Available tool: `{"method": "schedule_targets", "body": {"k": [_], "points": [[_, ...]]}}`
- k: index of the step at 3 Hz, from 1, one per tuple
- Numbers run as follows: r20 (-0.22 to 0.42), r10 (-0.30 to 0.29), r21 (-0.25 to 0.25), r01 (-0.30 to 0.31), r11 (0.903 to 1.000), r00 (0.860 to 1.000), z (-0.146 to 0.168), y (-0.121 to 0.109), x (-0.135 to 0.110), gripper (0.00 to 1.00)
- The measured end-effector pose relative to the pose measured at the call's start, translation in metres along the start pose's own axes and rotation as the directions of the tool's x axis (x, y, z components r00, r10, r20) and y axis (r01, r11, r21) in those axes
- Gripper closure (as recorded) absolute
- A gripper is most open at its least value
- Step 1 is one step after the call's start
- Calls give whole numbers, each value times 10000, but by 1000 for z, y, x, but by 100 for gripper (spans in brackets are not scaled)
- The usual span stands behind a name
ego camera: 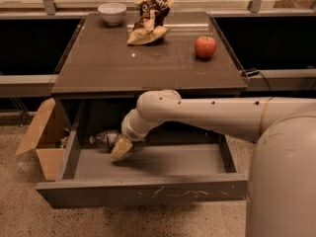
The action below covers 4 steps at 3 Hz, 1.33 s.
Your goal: Pick water bottle from top drawer and place on counter
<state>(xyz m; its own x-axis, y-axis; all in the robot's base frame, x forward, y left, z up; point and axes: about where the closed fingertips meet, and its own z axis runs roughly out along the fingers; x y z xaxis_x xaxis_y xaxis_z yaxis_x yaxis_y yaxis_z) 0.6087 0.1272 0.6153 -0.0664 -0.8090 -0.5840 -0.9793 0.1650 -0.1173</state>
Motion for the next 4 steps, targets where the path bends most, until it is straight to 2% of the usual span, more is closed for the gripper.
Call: {"method": "schedule_targets", "body": {"k": [1, 3, 4], "points": [[205, -3, 236, -2, 9997, 9998, -24, 11, 0, 50], [906, -1, 387, -34, 9992, 9959, -52, 22, -1, 96], [1724, -410, 733, 287, 9969, 9842, -85, 25, -15, 100]]}}
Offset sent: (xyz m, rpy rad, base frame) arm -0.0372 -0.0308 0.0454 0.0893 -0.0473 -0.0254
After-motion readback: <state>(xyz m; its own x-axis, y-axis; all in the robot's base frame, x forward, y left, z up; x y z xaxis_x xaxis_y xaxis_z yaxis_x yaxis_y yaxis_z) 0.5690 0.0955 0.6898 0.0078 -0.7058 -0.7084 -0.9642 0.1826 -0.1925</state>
